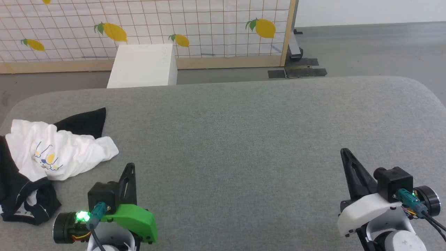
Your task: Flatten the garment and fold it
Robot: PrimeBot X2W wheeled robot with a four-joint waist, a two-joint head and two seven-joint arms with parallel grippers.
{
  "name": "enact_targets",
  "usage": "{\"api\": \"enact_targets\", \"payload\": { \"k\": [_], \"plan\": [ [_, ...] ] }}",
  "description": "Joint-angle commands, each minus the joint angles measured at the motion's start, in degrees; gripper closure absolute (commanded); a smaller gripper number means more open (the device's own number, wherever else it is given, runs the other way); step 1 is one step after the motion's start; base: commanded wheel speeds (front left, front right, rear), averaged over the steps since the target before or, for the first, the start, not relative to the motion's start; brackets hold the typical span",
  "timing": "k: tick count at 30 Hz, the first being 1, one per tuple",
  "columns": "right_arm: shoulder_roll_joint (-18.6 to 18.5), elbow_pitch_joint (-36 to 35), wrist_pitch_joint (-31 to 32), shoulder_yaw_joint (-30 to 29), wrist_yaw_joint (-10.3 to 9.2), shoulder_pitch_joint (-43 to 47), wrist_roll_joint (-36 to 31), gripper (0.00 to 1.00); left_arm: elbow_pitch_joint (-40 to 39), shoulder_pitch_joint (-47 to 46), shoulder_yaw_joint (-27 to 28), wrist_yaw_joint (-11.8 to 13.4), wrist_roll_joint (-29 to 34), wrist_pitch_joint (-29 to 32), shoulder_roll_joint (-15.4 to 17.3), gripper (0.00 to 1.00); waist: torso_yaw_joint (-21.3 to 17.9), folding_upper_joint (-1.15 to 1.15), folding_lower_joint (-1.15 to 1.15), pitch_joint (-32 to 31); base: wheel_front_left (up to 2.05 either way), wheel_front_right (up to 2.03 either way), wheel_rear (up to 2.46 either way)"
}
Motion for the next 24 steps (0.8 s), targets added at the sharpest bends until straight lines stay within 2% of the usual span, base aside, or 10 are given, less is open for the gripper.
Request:
{"api": "enact_targets", "payload": {
  "k": [1,8,9,24],
  "plan": [
    [0.13,-0.36,0.01,0.01,-0.1,0.78,-0.36,1.0,0.17,-1.02,0.07,-0.05,0.6,0.08,-0.27,1.0,0.0,0.0,0.0,0.0,0.0,0.0,0.0],
    [0.13,-0.36,0.01,0.01,-0.1,0.78,-0.36,1.0,0.17,-1.02,0.07,-0.05,0.6,0.08,-0.27,1.0,0.0,0.0,0.0,0.0,0.0,0.0,0.0],
    [0.0,0.0,0.0,0.02,0.0,0.0,0.0,0.0,0.0,0.0,0.02,0.0,0.0,0.0,0.0,0.0,0.0,0.0,0.0,0.0,0.0,0.0,0.0],
    [0.0,-0.8,-1.44,-1.21,-0.01,0.14,1.45,0.0,-0.03,-0.47,-1.12,2.06,0.32,-1.43,0.17,0.0,0.07,0.0,0.0,0.25,0.0,0.0,0.0]
  ]
}}
